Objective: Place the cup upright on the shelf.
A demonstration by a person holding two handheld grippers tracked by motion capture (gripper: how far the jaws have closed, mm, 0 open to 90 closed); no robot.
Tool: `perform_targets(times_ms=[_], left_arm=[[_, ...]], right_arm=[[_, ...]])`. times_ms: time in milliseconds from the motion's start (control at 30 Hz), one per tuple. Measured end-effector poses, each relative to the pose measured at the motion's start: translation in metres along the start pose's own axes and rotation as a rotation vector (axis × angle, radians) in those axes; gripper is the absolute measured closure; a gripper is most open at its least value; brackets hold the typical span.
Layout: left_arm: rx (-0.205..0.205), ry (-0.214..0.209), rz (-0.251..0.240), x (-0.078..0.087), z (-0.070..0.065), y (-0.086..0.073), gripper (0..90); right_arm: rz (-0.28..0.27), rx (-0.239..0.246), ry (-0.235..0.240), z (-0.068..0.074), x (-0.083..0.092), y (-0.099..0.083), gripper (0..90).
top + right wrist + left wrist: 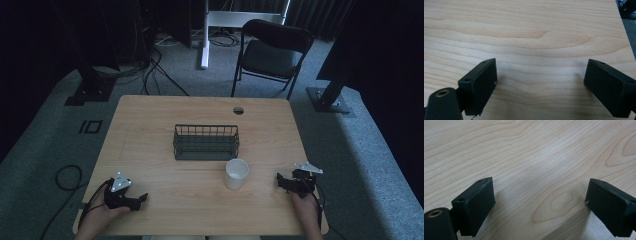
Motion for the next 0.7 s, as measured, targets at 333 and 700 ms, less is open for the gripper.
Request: perform_targets(times_ms=[333,700], left_arm=[[-0.013,-0.011,0.0,0.0014,0.0007,-0.0015,9.0],[-0.054,-0.027,-0.017,0.0011,-0.0052,0.0014,8.9]], right_arm=[[0.0,-0.001,0.0,0.0,0.0,0.0,10.8],[0.0,-0.001,-0.001,0.0001,0.0,0.0,10.8]])
Point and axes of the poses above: each handheld gripper's, and its own axes: x roughly backward along the jaws, y roughly out of its top, z roughly to its left, the point moved 8 cm from there along -x, roughly forward along the jaws, and after that the axes turned 6 degrees about y, right-handed, at the moved point
